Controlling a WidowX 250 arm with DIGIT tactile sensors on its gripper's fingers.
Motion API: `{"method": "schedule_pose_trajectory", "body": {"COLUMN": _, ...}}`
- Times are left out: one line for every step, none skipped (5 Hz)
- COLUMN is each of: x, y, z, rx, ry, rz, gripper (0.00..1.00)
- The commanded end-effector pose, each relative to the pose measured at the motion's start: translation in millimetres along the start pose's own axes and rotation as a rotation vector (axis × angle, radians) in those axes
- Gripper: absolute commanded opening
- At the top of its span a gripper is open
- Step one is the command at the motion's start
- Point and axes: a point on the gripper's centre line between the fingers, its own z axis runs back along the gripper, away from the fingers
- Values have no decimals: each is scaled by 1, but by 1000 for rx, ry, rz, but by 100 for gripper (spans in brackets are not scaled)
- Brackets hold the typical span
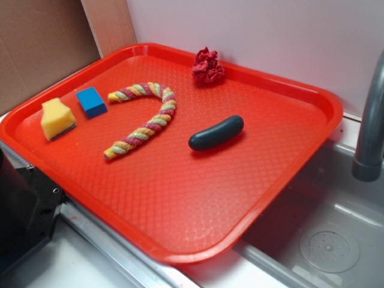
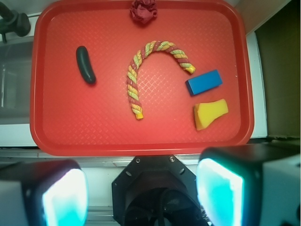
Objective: Grab the green sponge.
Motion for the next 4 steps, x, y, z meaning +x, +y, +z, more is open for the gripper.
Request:
{"method": "schedule_pose_trajectory", "body": {"x": 0, "y": 0, "z": 0, "rx": 0, "ry": 0, "rz": 0, "gripper": 100}}
{"method": "schedule_pose_trajectory", "body": {"x": 6, "y": 13, "z": -11, "rx": -41, "ry": -19, "rz": 127, "gripper": 100}}
{"method": "schedule_pose_trajectory", "body": {"x": 14, "y": 26, "z": -22, "rx": -15, "ry": -20, "rz": 290, "gripper": 100}}
{"method": "schedule_pose_trajectory", "body": {"x": 21, "y": 43, "z": -38, "rx": -21, "ry": -58, "rz": 512, "gripper": 100}}
